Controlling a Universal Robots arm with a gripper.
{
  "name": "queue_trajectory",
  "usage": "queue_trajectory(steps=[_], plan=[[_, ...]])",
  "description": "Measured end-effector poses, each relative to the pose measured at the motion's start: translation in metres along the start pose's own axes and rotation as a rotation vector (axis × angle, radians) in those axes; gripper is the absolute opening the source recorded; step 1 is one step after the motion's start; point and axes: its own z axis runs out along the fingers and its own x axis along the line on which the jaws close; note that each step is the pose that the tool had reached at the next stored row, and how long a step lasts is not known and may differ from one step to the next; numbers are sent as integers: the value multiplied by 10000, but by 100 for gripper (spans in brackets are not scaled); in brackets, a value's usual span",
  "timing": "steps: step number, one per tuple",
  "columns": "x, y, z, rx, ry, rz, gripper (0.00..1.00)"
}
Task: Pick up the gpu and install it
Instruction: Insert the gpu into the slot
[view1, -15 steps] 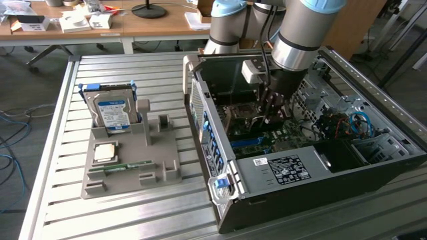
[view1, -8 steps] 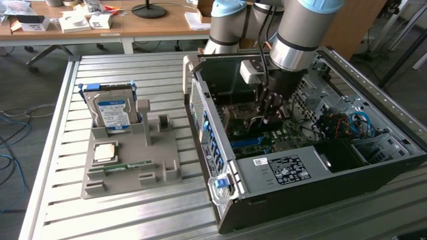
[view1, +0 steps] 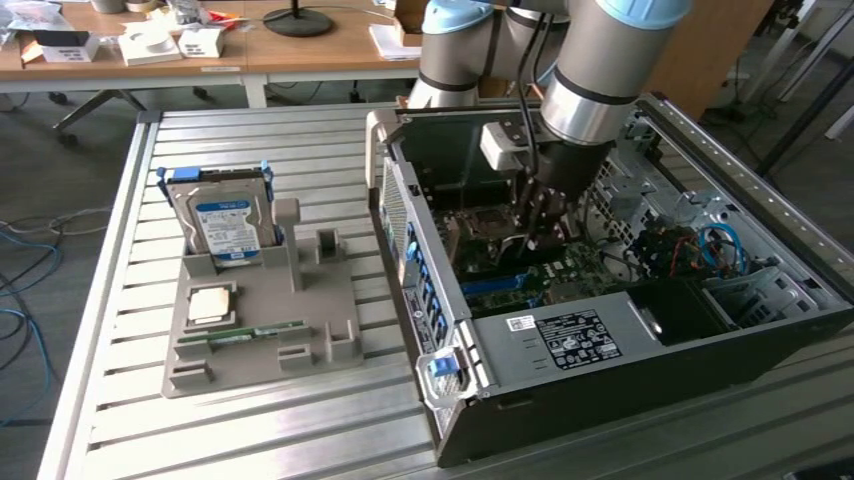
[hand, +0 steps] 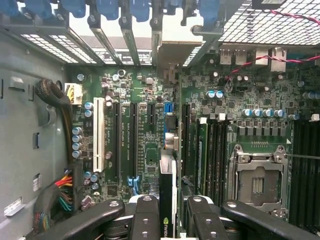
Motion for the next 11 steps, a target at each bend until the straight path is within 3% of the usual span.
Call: queue_trajectory(steps=[11], plan=[[26,56,6,4,0,-1,26]])
